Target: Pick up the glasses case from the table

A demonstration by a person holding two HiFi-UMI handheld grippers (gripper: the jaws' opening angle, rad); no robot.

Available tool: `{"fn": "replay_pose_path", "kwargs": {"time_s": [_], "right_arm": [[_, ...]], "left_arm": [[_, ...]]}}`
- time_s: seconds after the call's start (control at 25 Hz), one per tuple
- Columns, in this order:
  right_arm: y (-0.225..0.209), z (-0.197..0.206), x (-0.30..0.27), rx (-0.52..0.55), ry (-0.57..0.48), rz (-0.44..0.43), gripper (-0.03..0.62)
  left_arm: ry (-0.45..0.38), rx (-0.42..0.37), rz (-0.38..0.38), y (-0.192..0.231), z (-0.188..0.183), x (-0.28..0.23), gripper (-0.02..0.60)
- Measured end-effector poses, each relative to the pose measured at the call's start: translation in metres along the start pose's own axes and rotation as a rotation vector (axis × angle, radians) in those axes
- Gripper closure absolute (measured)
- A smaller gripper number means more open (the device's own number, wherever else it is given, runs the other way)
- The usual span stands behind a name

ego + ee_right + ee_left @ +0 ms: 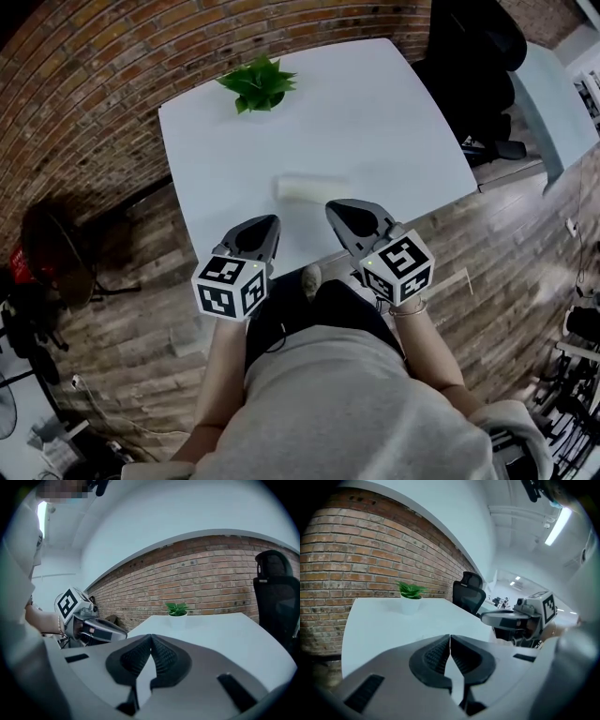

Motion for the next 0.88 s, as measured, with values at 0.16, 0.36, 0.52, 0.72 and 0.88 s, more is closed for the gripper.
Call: {"fn": "replay_pose_path", "kwargs": {"time_s": [0.16,0.36,0.52,0.72,0.88], "right_arm": [[-0.002,0.009,-0.011,0.006,0.025,-0.013,0.594],[-0.004,0.015,-0.027,0.036,0.076,0.006,0.528],[-0.009,0.014,-0.041,0.097,0.113,0.022,0.471],[0.0,0.022,-0.06,0.265,0.21,-0.042,0.385],[0.003,0.033,-0.077,0.39,0.286,-0.11,0.344]], "left_arm": [[0.035,0.005,0.008,0.008,0.004,-0.005,0.574],[0.053,0.014,0.015,0.021,0.002,-0.006,0.574],[0.081,0.015,0.041,0.032,0.002,-0.01,0.574],[0.103,0.05,0.078,0.042,0.01,-0.019,0.574],[0.102,0.079,0.09,0.051,0.018,-0.027,0.574]]}}
Point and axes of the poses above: the fingertips, and each gripper's own axes: x backward along the fingers, y to its left, z out of its underside, the point moved 4 cm from there along x, backward along the fingers, and after that the axes turned 12 degrees about z, right-handed, at the moved point
